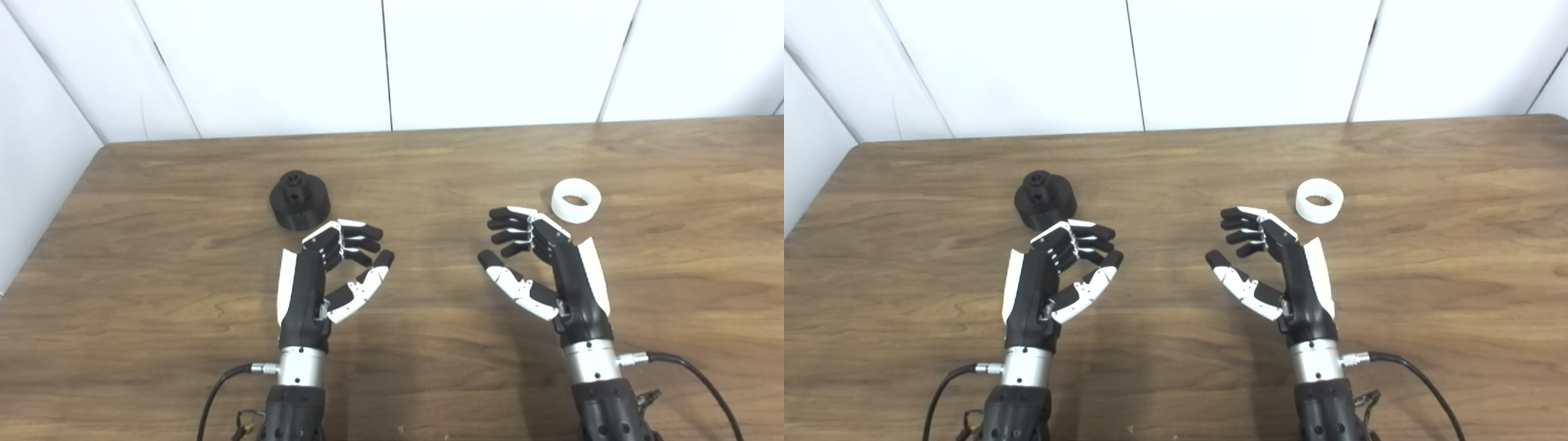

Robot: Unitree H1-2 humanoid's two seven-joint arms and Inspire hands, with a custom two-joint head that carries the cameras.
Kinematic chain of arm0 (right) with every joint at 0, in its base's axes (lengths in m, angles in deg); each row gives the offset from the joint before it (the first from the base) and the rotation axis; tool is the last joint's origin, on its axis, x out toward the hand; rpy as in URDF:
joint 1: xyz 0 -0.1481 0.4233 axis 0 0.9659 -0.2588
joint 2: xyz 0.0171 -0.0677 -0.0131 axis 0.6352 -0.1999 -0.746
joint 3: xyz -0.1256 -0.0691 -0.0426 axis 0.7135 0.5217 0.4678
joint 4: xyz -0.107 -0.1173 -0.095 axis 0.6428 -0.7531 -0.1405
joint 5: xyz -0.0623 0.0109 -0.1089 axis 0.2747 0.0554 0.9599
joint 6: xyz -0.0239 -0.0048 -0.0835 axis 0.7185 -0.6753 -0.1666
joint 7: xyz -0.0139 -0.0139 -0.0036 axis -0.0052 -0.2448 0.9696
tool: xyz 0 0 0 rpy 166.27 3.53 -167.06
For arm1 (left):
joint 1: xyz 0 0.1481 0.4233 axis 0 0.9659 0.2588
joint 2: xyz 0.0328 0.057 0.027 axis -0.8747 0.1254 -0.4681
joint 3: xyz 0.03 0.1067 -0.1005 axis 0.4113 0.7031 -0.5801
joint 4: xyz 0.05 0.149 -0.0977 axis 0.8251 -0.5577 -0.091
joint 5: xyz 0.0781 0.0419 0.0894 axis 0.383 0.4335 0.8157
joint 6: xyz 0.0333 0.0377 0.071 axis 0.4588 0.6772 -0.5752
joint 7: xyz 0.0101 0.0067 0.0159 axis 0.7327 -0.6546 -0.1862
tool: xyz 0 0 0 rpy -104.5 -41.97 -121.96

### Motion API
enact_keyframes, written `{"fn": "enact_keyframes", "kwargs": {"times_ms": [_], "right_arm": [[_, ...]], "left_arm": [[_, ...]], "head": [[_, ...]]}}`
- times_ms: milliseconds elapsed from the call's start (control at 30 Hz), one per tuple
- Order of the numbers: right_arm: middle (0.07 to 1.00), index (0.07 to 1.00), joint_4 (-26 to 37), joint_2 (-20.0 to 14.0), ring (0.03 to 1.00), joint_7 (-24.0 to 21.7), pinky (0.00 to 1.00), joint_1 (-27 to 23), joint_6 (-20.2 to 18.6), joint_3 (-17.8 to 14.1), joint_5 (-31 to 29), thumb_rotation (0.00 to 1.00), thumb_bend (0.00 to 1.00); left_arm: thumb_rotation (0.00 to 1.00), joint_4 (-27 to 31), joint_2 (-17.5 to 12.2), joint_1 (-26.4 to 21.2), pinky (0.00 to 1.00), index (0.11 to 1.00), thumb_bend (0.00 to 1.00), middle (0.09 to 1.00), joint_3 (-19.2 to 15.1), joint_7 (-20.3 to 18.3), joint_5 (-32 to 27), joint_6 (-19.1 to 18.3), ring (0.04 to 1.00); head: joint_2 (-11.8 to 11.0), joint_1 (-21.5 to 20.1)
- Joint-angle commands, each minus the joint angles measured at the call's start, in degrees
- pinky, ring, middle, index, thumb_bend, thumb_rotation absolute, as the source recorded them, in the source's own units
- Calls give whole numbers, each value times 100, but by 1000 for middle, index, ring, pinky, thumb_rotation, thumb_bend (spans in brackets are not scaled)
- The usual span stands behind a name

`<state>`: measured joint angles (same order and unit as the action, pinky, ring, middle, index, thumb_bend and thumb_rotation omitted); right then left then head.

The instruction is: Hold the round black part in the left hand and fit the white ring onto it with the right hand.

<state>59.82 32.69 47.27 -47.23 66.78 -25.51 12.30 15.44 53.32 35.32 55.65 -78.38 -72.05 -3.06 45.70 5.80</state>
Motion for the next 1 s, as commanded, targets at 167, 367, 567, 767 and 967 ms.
{"fn": "enact_keyframes", "kwargs": {"times_ms": [167, 367, 567, 767, 967], "right_arm": [[670, 687, 132, 501, 626, 18, 538, 48, 88, -31, 9, 357, 509], [664, 685, 107, 498, 619, 26, 531, 47, 107, -39, -4, 361, 514], [667, 688, 124, 508, 620, 27, 530, 60, 90, -31, 4, 365, 513], [663, 685, 77, 303, 608, -24, 517, 107, 285, -182, -233, 363, 518], [669, 697, -189, 65, 618, -176, 546, 158, 669, -432, -575, 425, 534]], "left_arm": [[75, 71, -8, -113, 454, 495, 492, 605, 17, 47, 48, 208, 553], [76, 53, -15, -110, 455, 495, 492, 602, 18, 40, 28, 238, 551], [75, 72, -9, -99, 455, 494, 492, 602, 16, 37, 18, 217, 552], [75, -92, 133, -77, 470, 495, 492, 606, 160, 119, 174, 311, 561], [72, -409, 307, -103, 473, 495, 492, 606, 309, 314, 345, 474, 563]], "head": [[14, 4], [9, 5], [4, 50], [-268, 1347], [-429, 1767]]}}
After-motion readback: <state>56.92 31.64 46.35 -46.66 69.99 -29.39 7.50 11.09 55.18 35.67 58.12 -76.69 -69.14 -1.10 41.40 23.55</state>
